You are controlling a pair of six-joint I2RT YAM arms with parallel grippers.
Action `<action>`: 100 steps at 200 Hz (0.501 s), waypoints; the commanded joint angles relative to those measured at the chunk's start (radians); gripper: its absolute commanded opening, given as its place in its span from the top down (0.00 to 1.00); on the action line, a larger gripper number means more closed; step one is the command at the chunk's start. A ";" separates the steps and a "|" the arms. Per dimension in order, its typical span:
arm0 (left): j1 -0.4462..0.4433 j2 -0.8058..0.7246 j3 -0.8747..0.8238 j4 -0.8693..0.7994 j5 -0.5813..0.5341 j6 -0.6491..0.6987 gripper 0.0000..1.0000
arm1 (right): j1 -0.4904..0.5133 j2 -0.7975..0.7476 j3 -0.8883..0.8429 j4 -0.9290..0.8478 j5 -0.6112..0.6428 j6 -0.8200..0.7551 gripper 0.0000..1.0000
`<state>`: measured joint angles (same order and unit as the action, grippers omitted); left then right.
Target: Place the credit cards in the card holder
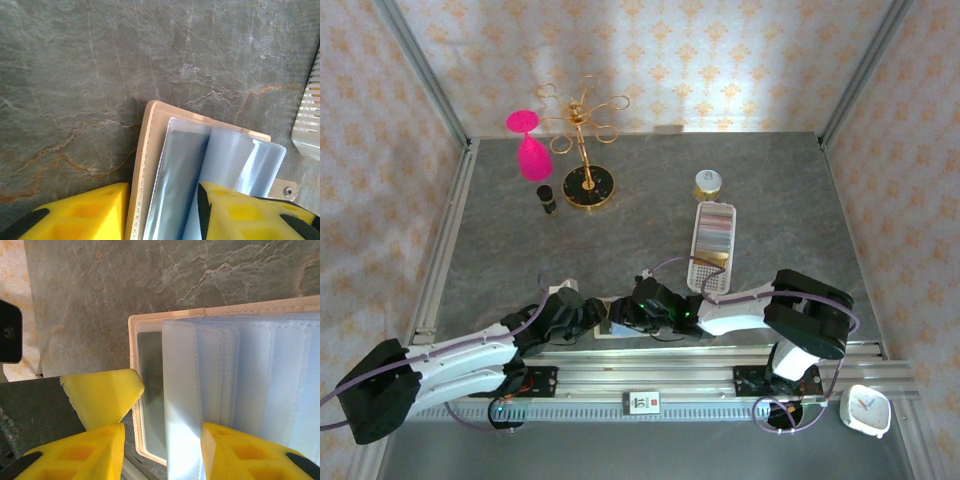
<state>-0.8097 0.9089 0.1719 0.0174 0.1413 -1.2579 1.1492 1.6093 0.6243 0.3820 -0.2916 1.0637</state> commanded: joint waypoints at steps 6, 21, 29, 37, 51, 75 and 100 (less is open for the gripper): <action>-0.001 -0.001 -0.032 -0.053 -0.031 -0.001 0.55 | 0.004 -0.007 -0.017 0.124 -0.021 0.024 0.53; -0.001 -0.005 -0.034 -0.053 -0.030 -0.004 0.55 | 0.005 -0.017 -0.029 0.158 -0.021 0.031 0.50; 0.000 -0.007 -0.034 -0.053 -0.031 -0.004 0.55 | 0.005 -0.024 -0.039 0.177 -0.021 0.036 0.49; 0.000 -0.010 -0.035 -0.053 -0.031 -0.006 0.55 | 0.004 -0.029 -0.048 0.195 -0.018 0.043 0.48; -0.001 -0.015 -0.040 -0.051 -0.031 -0.009 0.54 | 0.005 -0.040 -0.061 0.215 -0.013 0.051 0.48; 0.000 -0.024 -0.042 -0.053 -0.034 -0.013 0.54 | 0.004 -0.049 -0.082 0.250 -0.007 0.068 0.46; -0.001 -0.033 -0.045 -0.054 -0.035 -0.015 0.53 | 0.004 -0.053 -0.094 0.282 -0.005 0.076 0.46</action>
<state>-0.8097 0.8825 0.1577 0.0208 0.1379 -1.2648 1.1492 1.5906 0.5381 0.5541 -0.2970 1.1187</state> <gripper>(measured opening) 0.464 0.538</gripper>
